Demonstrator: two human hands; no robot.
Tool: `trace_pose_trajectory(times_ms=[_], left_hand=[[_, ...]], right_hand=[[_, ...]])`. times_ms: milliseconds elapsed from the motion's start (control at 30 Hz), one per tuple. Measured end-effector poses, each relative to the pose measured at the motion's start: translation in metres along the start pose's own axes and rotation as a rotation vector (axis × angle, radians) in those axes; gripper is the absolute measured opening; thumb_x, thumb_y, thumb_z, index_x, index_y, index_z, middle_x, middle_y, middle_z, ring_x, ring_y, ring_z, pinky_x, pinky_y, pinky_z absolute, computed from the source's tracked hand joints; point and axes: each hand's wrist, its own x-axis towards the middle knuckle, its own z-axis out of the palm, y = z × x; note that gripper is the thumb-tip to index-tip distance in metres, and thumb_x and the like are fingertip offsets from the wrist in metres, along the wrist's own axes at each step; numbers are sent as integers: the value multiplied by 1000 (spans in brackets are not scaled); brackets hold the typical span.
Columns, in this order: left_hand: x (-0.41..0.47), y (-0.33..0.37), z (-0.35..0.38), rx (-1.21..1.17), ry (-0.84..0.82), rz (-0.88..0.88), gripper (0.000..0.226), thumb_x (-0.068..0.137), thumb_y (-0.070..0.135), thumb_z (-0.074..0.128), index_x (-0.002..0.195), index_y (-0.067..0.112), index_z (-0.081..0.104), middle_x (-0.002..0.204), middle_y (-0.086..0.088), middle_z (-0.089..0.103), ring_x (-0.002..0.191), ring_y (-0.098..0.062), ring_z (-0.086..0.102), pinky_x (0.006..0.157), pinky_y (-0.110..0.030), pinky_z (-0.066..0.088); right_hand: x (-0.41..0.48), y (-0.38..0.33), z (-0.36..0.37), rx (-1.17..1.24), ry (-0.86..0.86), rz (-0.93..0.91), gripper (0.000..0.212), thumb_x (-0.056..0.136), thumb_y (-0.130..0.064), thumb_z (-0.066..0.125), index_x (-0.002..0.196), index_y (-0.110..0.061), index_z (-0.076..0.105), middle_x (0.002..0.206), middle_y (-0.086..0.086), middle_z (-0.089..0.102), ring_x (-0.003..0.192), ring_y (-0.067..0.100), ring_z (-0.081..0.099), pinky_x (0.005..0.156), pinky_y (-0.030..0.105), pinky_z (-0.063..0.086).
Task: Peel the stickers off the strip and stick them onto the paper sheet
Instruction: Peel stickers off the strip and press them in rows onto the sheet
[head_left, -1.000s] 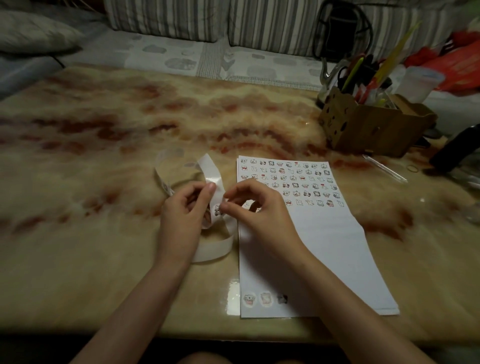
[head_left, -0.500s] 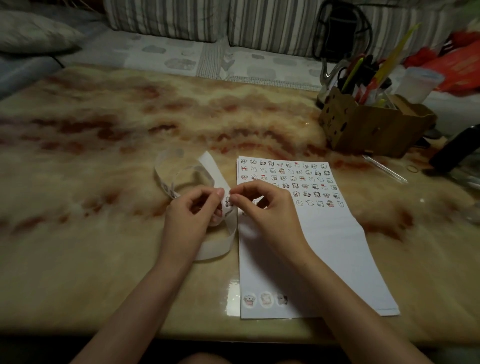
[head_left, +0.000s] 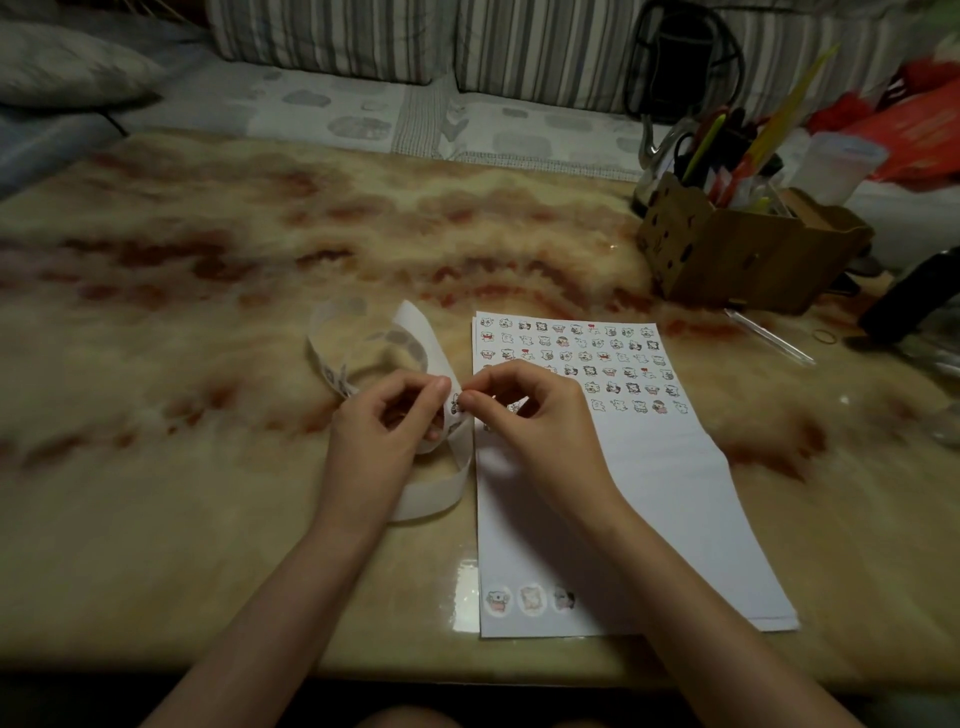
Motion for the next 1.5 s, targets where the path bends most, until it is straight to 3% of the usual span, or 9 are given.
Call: trace_pose_trajectory(times_ms=[400,700,800,933,1033,1233,1500], left_hand=[[2,-7,1,-6,13,-68,12,86,13,65,77,8,69,65,-7,66,54,-8,59,57,-15,50],[2,-6,0,-6,25,-90,15,86,16,65,73,10,67,63,-3,66,52,-13,62,56,-21,52],[2,-6,0,7,40,-86,17,87,15,64,72,7,66,60,-5,65,49,-11,60,54,-16,49],[2,-6,1,7,57,-91,19,88,14,63,73,2,66,53,4,62,46,-3,55,50,-11,45],[1,-6,1,19,61,-90,19,88,14,64,72,3,67,53,4,62,46,-3,55,49,-12,45],[1,-6,2,64,45,-84,17,88,15,64,73,7,69,59,-1,64,49,-1,56,53,-10,45],[2,-9,2,70,24,-76,20,88,15,63,69,8,67,53,6,61,49,0,54,54,-11,44]], right_hand=[[-8,2,1,-325,72,-171,4,81,-19,71,82,-18,67,88,-10,57,74,13,54,62,19,37],[-11,4,4,-334,85,-208,6,84,-21,66,84,-15,66,89,-8,59,79,9,53,66,19,39],[-15,2,1,-254,68,-242,2,85,-16,66,84,-14,67,90,-4,61,85,11,53,73,17,39],[-7,-9,-17,-11,70,-49,7,84,-12,69,79,-16,67,86,0,69,73,5,57,66,16,40],[7,-13,-44,67,147,157,6,82,-10,71,77,-11,68,71,-7,70,56,-4,54,52,9,39],[12,-3,-73,-154,5,434,8,86,-10,67,78,-8,70,41,-12,57,33,-2,41,37,10,28],[15,3,-59,-234,-12,409,8,80,-5,69,74,-6,73,62,-4,70,43,4,48,45,14,37]])
